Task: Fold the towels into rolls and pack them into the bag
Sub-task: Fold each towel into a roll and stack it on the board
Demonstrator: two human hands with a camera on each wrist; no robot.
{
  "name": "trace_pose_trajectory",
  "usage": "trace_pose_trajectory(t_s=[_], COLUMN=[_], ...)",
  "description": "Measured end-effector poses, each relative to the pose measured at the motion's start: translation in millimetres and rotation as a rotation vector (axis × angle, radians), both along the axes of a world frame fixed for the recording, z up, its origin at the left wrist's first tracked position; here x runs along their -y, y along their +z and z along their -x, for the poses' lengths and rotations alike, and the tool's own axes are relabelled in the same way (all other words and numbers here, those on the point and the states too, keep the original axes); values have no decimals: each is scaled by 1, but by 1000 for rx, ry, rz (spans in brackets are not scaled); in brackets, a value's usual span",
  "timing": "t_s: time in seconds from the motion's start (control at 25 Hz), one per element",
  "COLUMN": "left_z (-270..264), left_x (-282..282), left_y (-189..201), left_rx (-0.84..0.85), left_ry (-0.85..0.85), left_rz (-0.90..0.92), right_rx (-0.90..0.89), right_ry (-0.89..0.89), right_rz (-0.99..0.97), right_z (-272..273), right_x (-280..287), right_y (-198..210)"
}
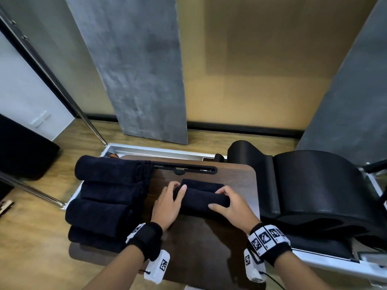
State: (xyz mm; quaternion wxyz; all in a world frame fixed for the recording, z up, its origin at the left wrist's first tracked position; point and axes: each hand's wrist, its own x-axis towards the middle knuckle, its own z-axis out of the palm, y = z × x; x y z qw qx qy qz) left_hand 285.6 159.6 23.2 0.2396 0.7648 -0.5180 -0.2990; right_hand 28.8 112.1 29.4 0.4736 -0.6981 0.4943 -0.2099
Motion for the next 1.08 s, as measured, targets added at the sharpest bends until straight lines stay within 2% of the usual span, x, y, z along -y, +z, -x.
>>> trace_pose_trajectory(t_s=[0.16,0.28,0.44,0.6,0.68,0.8,0.84,1.0,1.08], left_z=[8,12,13,14,14,21,23,15,3], left_x=[27,39,42,46,43,36,33,20,9], left_y=[-5,-9,-10,-5,-2,7,13,52,78], left_rx=[-113,-180,-334,-449,-527,-711,-745,-735,-707], left_ry=[106,177,264,337,356,350,335,284,250], left_rz=[-20,-62,-85,-141,-154,-121,-79,152,275], right_rx=[-32,-118,-271,-278,-181,282,393,582,614], right_ry=[-268,-421,-490,-530,-565,-729,-769,-796,-776], right_rz=[40,-27,-80,-113,-177,-366,-373,-213,-124], right_z=[-16,-25,-32,-39,-42,-42,-43,-62,-79], right_x=[13,18,19,15,11,2,-3,-25,-36], right_y=[-9,-13,-15,-18,-17,-5,3,43,63])
